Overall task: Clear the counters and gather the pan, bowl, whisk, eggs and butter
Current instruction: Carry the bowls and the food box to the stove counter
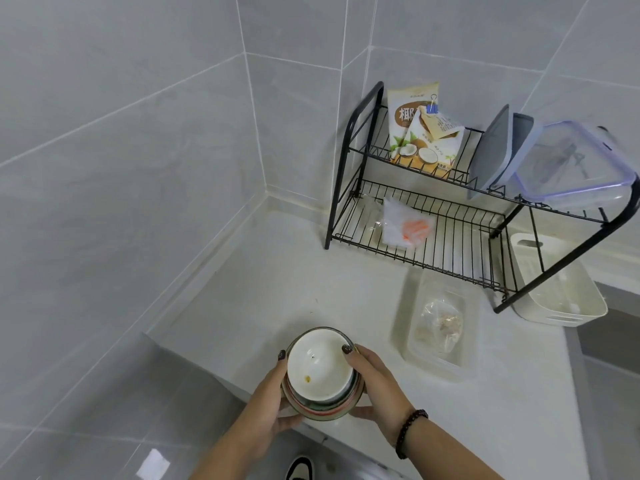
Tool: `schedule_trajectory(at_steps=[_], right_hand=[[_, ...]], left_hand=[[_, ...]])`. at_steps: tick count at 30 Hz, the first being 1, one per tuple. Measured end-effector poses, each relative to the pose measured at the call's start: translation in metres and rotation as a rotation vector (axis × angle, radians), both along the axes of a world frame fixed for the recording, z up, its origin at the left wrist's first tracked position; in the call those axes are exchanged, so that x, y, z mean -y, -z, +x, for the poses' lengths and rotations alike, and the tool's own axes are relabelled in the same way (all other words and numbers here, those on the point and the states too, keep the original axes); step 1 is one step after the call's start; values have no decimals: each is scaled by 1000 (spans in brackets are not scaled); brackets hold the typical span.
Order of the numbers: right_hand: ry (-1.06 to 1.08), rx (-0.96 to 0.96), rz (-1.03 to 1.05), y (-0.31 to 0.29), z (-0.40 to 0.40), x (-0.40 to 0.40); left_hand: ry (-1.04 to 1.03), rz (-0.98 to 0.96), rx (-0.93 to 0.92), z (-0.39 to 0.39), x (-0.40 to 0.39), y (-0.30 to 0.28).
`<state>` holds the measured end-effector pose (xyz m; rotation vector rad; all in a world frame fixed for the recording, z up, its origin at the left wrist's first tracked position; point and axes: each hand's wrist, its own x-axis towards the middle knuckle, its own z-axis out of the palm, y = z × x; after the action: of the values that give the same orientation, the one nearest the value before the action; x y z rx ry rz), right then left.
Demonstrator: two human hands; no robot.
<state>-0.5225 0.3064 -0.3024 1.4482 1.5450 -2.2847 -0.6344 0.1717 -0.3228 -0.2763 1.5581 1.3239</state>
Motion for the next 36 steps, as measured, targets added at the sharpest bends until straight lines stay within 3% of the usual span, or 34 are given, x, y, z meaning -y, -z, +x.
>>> schedule_trajectory(at_steps=[14, 36], right_hand=[[95, -2, -6, 0, -1, 1], [540, -55, 65, -31, 62, -6]], left_hand=[[25, 28, -21, -3, -3, -9], [562, 35, -147, 9, -70, -41]])
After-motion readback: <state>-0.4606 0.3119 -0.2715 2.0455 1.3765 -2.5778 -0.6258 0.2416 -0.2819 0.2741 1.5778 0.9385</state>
